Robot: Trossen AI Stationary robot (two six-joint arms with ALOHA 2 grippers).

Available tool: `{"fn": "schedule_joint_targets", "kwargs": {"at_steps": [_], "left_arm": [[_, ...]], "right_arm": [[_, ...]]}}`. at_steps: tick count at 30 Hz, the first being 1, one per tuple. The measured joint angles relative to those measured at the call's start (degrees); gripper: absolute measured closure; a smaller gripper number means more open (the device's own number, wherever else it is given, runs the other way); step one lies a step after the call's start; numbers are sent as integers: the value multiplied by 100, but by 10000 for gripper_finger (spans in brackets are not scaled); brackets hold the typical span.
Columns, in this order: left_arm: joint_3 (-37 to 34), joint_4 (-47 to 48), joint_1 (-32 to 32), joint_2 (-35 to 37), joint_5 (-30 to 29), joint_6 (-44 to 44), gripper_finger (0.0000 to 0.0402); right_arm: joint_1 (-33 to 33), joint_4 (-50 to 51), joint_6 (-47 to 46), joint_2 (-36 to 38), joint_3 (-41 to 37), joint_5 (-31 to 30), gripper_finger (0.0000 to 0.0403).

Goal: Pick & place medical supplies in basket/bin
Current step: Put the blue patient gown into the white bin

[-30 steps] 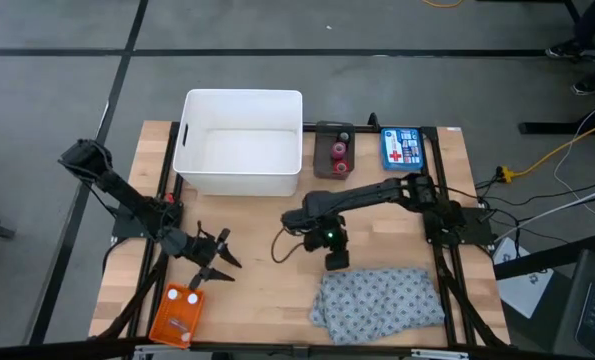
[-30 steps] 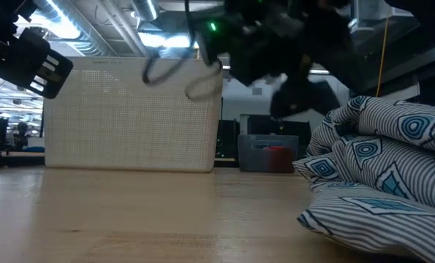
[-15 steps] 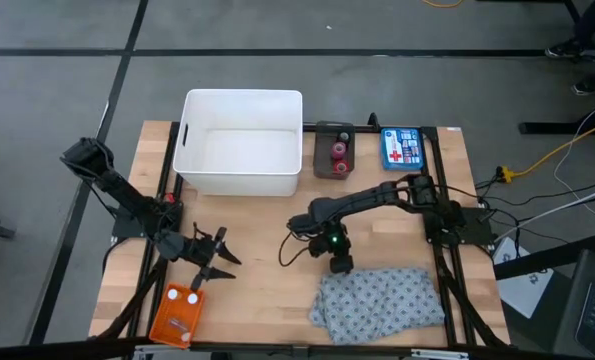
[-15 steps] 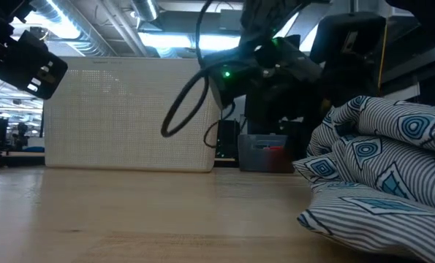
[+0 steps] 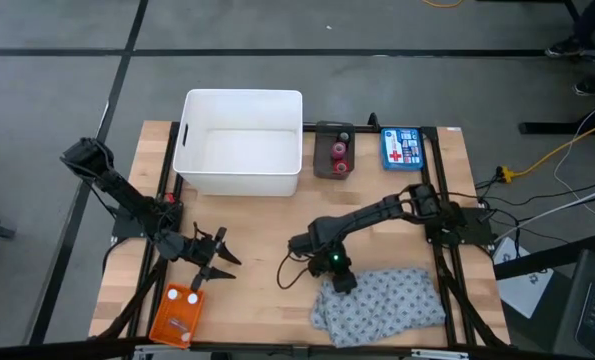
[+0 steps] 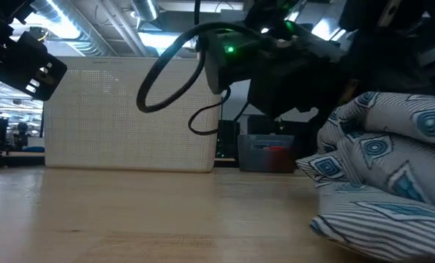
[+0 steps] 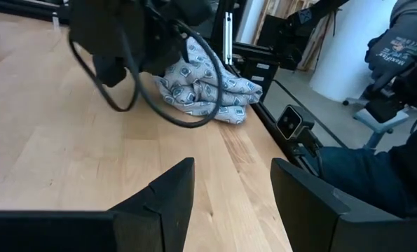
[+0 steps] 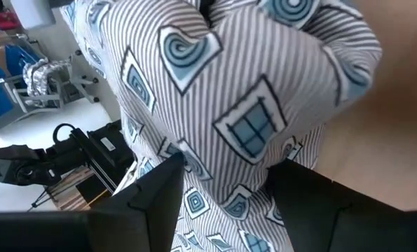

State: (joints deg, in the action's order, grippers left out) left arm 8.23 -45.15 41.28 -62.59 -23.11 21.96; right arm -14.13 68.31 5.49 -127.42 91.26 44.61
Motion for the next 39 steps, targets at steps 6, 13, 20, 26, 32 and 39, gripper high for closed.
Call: {"fn": "schedule_joint_targets", "kwargs": {"at_steps": [6,13,20,26,32,39], "left_arm": [[-2,-2,0,0,7,2,215],[-2,-2,0,0,18,7,215],[-2,-2,0,0,44,86,215],[-2,-2,0,-2,67,110,215],[-2,-2,0,-2,76,158,215],[-2,5,0,-2,177,234,215]], "right_arm": [[-227,-25,-117,0,2,22,193],[-439,-158,-263,0,2,-37,193],[-630,-255,-424,0,2,-745,193],[-672,-458,-685,11,4,-1427,227],[-687,-560,-806,11,4,-1611,348],[-806,-576,-775,15,11,-1744,382]]}}
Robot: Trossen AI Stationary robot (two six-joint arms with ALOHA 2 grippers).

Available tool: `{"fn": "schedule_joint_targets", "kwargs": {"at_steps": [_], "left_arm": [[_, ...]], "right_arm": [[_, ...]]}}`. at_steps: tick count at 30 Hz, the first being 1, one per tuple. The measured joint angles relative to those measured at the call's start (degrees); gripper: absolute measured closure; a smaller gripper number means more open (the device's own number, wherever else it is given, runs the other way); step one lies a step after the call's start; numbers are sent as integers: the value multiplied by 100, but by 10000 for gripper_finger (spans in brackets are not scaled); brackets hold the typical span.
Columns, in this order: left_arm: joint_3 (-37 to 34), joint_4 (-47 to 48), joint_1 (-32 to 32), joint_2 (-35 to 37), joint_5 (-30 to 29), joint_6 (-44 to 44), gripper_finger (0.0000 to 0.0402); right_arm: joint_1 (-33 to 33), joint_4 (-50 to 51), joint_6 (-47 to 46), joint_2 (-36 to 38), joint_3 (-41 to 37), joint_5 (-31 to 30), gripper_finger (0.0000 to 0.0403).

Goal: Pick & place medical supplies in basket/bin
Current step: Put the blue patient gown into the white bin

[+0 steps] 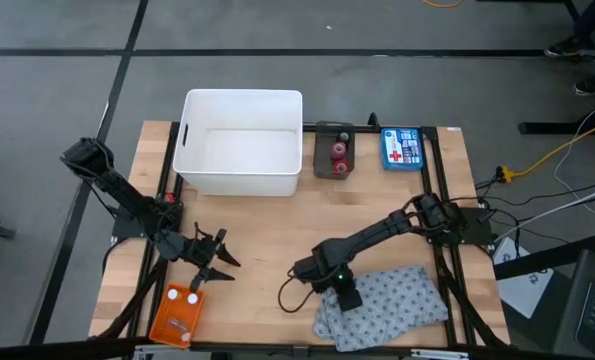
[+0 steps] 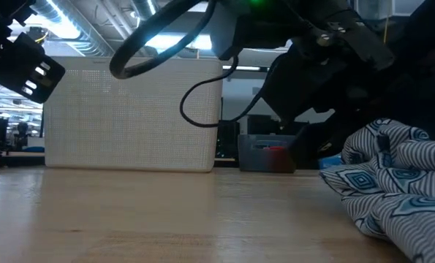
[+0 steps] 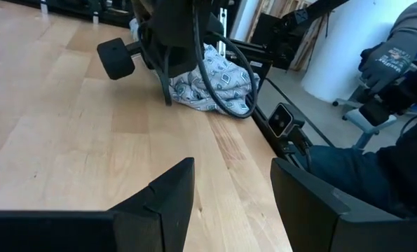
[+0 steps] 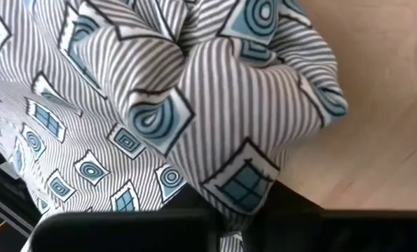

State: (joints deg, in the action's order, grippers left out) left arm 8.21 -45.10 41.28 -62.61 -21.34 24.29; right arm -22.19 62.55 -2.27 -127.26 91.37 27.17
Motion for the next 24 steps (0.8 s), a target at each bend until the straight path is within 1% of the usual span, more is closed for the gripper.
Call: {"fn": "schedule_joint_targets", "kwargs": {"at_steps": [5,9,13,21,24], "left_arm": [[0,13,0,0,0,-48,215],[0,15,0,0,0,-92,215],[0,15,0,0,0,-92,215],[-1,15,0,0,0,-6,215],[0,15,0,0,0,-6,215]], "right_arm": [[-23,28,-60,2,102,-275,390],[-23,-36,-166,-13,416,-795,390],[-11,363,-315,-24,999,-1667,390],[6,1404,-488,-24,2347,-2308,390],[6,1860,-610,-24,2871,-2897,390]]}}
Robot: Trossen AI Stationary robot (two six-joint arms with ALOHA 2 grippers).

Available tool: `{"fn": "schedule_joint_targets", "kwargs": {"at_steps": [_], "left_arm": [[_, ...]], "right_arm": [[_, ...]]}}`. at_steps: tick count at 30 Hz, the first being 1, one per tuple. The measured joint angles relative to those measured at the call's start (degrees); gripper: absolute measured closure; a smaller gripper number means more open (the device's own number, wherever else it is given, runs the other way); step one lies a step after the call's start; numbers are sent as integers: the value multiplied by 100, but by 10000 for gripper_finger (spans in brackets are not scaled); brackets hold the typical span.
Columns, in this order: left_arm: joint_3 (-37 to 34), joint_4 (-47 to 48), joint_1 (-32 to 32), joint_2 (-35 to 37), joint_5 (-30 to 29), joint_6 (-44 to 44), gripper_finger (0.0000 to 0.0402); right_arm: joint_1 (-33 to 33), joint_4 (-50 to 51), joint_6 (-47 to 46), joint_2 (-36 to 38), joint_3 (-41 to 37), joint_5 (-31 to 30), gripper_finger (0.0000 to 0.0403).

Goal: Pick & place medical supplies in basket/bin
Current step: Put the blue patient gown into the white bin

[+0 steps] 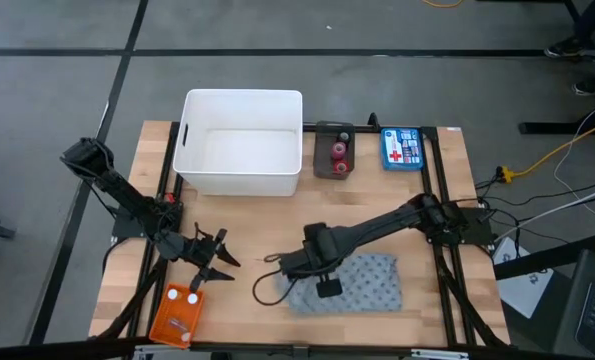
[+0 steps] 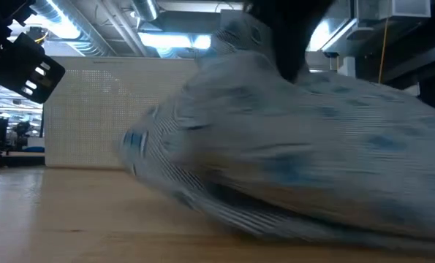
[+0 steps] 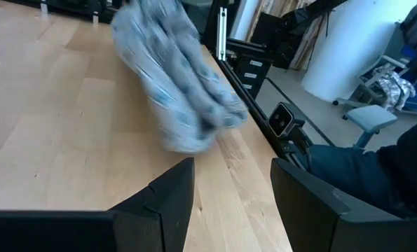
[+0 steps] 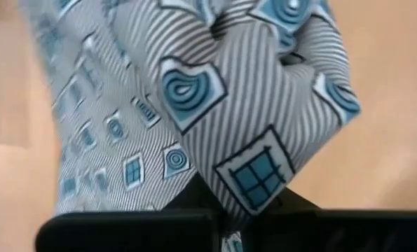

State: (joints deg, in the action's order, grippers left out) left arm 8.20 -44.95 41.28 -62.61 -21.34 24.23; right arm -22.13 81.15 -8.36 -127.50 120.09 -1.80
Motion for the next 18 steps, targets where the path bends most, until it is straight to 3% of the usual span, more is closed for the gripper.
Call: {"fn": "schedule_joint_targets", "kwargs": {"at_steps": [5,8,18], "left_arm": [[-1,1,0,0,-2,-42,215],[0,0,-1,0,-2,-46,215],[-6,61,-2,-4,-11,-38,215]], "right_arm": [[45,913,-29,1,1031,-904,390],[83,848,-37,77,1487,-1138,390],[63,894,-433,782,1434,-2065,390]]}}
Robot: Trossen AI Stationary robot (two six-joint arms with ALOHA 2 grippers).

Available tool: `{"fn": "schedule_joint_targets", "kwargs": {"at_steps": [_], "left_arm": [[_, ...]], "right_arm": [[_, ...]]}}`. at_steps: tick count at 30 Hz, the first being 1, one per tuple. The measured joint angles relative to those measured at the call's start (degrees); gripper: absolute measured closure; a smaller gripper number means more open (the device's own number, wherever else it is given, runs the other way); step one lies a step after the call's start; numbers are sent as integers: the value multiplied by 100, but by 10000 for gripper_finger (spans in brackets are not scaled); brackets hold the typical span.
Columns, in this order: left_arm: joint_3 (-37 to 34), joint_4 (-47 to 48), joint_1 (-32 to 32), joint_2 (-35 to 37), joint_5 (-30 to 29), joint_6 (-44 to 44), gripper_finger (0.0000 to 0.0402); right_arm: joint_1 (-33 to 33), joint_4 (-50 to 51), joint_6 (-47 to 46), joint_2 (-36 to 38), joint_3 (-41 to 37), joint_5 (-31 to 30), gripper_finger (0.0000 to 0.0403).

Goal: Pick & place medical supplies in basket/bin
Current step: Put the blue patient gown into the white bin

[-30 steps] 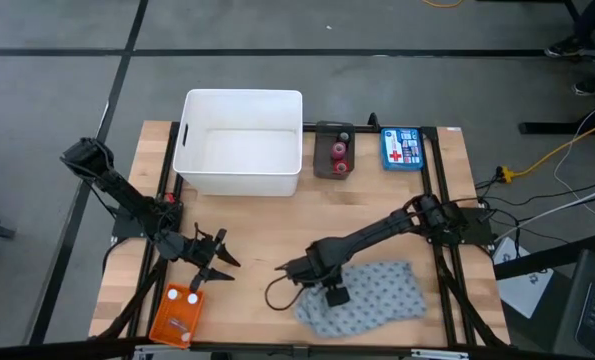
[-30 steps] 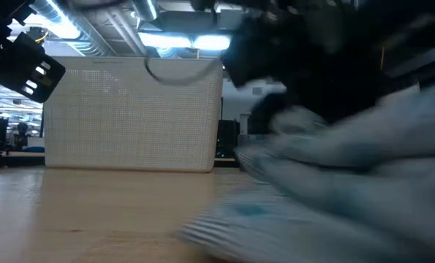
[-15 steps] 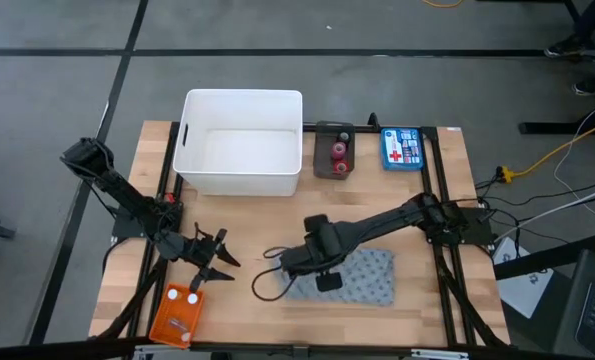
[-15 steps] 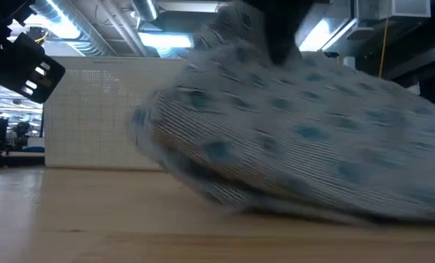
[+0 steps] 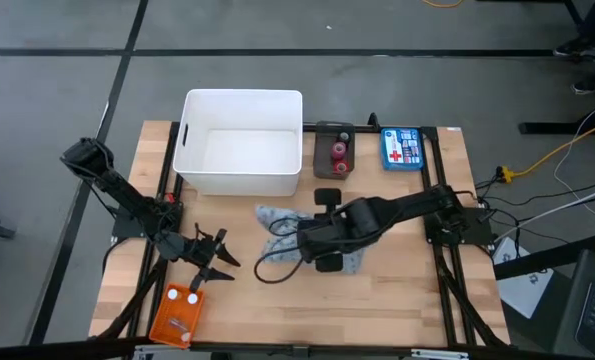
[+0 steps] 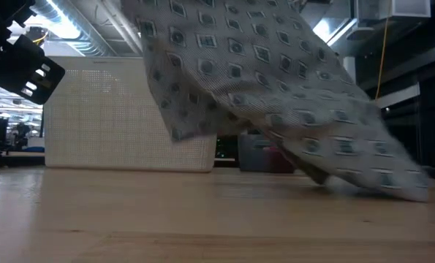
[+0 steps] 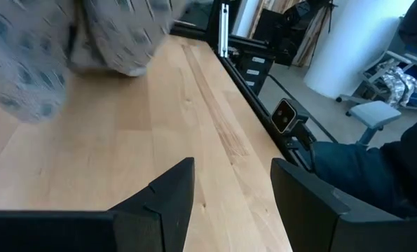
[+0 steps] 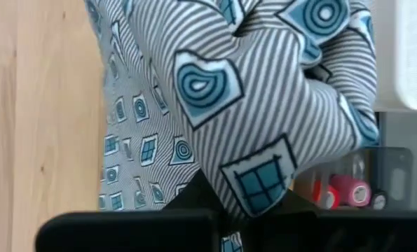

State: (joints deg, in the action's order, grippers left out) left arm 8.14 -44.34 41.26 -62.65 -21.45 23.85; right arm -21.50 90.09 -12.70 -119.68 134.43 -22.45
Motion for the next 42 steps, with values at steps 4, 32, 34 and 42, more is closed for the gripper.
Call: {"fn": "schedule_joint_targets", "kwargs": {"at_steps": [4,32,34,42], "left_arm": [[0,3,2,0,-1,35,215],[2,5,-11,-2,-149,-56,215],[2,5,-11,-2,-149,-54,215],[7,9,-11,-2,-151,-35,215]], "right_arm": [[-4,-8,-18,167,3,-284,390],[1001,-2800,3019,1424,48,-3261,390],[1161,-3329,3406,1459,58,-3416,390],[1635,-5114,4449,1493,59,-2499,390]]}}
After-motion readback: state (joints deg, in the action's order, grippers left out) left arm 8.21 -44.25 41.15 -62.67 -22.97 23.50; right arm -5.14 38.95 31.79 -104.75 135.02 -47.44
